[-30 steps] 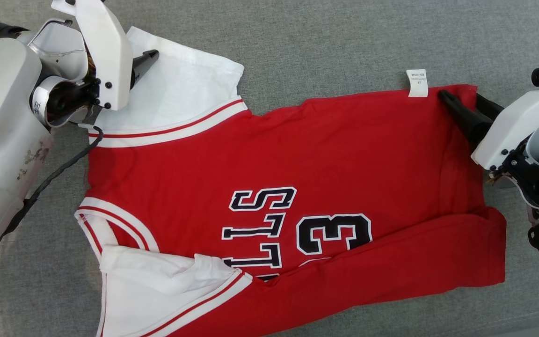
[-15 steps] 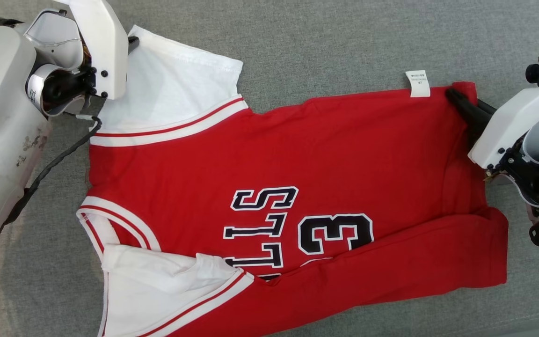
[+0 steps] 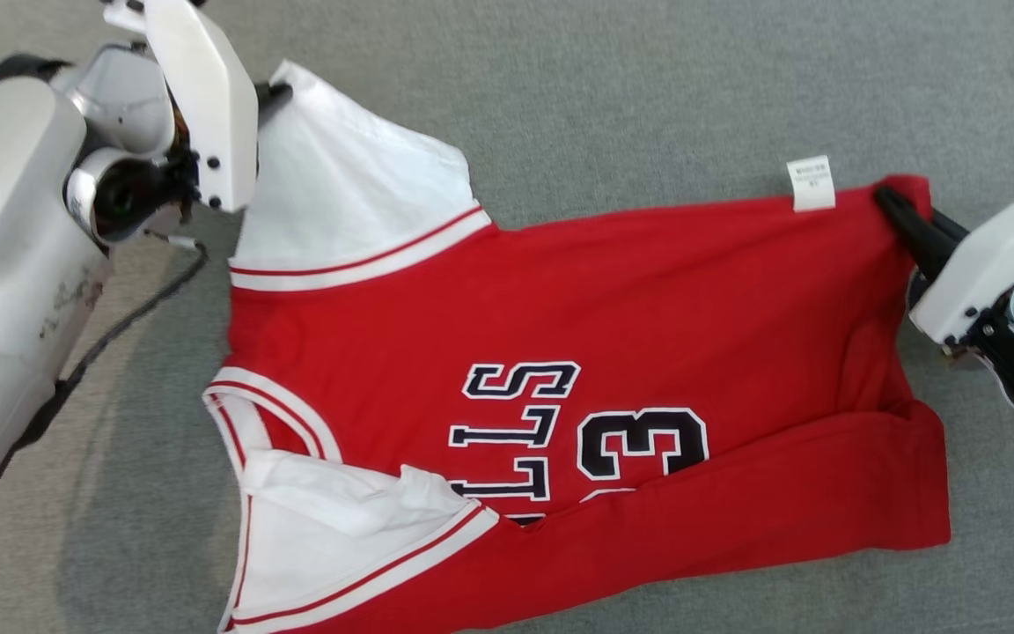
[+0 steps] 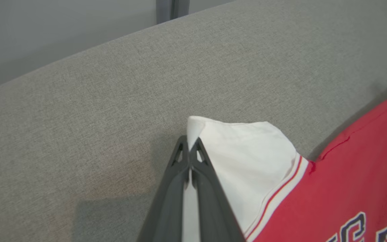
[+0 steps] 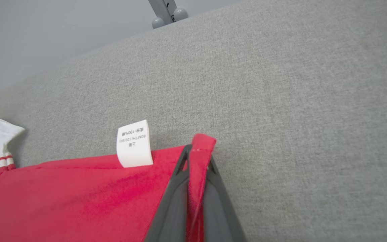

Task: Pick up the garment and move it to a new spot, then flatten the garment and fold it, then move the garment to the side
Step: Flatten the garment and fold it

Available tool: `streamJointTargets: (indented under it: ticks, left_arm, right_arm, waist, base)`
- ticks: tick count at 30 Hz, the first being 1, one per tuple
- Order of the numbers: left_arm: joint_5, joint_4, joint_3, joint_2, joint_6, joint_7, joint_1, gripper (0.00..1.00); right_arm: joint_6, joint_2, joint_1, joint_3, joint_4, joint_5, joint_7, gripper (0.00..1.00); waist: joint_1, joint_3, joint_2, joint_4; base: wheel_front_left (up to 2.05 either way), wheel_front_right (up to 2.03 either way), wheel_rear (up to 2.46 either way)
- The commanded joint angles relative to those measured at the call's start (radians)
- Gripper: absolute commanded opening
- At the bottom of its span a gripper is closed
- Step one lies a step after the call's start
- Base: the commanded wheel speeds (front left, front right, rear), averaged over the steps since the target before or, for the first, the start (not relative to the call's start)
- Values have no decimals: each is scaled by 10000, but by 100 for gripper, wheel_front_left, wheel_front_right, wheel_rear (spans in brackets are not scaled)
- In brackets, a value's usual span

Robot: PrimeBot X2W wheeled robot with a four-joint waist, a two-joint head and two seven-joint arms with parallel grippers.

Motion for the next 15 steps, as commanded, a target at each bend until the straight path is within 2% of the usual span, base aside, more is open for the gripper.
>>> streamJointTargets:
  ticks: [1,8,15]
  left_arm:
    - [-154,-113,-61,108,-5,18,183,0]
    - [-790,-950,-398,550,-7,189,959,0]
    - [-1506,-1874,-768,1075,-8,951,1721,0]
  right_arm:
    - [7,-155,187,-68,85,81,-96,0]
    - [7,-482,824,-236,464,230,-128,0]
    - [7,-664,1363,-108,334,461,-193,0]
  waist:
    - [0,-392,0,225]
    - [0,-1360,0,678]
    - [0,-2005,0,1020]
  base:
    - [0,0,0]
    - [0,0,0]
    - [0,0,0]
